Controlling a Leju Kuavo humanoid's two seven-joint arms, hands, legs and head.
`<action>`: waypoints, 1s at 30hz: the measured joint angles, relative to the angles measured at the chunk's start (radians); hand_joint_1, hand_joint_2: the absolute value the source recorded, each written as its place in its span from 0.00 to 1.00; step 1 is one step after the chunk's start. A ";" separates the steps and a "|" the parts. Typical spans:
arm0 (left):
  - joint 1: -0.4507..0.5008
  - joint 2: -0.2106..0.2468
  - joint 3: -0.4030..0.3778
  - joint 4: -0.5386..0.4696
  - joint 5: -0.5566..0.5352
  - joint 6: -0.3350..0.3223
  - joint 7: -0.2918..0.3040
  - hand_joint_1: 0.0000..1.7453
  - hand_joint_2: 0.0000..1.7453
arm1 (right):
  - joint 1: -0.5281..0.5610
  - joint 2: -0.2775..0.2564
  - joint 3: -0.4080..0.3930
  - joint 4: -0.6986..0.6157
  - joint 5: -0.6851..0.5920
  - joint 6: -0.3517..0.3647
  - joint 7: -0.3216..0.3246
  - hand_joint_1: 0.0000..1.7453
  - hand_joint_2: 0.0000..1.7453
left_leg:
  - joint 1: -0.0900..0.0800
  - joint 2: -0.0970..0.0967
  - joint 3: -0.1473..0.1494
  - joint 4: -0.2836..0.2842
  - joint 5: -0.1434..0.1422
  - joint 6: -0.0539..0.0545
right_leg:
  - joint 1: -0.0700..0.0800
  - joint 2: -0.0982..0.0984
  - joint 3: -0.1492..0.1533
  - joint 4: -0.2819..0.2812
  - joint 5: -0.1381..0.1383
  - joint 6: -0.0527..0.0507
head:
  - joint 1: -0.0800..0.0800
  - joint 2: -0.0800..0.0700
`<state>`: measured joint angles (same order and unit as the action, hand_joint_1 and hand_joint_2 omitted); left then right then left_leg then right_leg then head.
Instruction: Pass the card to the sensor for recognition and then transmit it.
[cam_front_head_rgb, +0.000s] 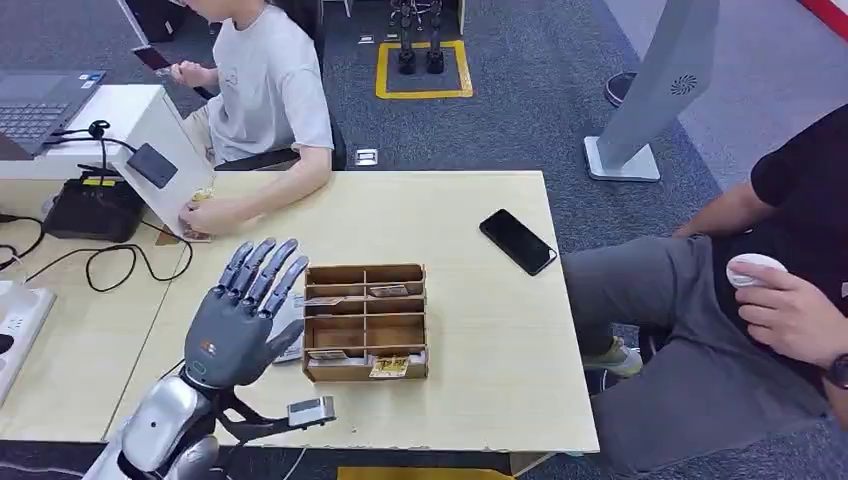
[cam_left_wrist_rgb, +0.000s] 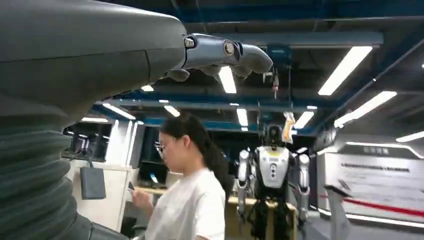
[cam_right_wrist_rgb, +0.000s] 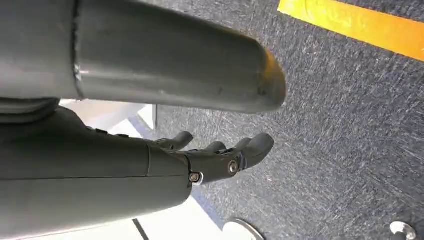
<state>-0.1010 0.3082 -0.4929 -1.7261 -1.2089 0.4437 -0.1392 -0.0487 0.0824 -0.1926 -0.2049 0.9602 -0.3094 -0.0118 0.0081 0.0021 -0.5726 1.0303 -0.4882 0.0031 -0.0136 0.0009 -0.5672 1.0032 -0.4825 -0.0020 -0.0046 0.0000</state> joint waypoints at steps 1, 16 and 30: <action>-0.009 -0.006 -0.010 0.010 -0.001 0.002 0.008 0.00 1.00 | -0.001 0.000 0.000 0.000 0.002 0.002 0.000 0.00 0.00 | 0.000 0.000 0.000 0.000 0.000 0.000 | 0.000 0.000 0.000 0.000 0.000 0.000 | 0.000 0.000; -0.087 -0.092 -0.072 0.174 -0.066 -0.024 0.124 0.00 1.00 | -0.009 0.000 0.000 0.000 0.021 0.009 0.003 0.00 0.00 | 0.000 0.000 0.000 0.000 0.000 0.000 | 0.000 0.000 0.000 0.000 0.000 0.000 | 0.000 0.000; -0.101 -0.101 -0.072 0.297 -0.067 -0.044 0.169 0.00 1.00 | -0.010 0.000 0.000 0.000 0.025 0.009 0.003 0.00 0.00 | 0.000 0.000 0.000 0.000 0.000 0.000 | 0.000 0.000 0.000 0.000 0.000 0.000 | 0.000 0.000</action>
<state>-0.2019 0.2068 -0.5646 -1.4294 -1.2756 0.4002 0.0301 -0.0590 0.0824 -0.1926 -0.2049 0.9854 -0.3006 -0.0092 0.0082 0.0022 -0.5728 1.0304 -0.4882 0.0030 -0.0135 0.0011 -0.5675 1.0033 -0.4825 -0.0021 -0.0046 0.0000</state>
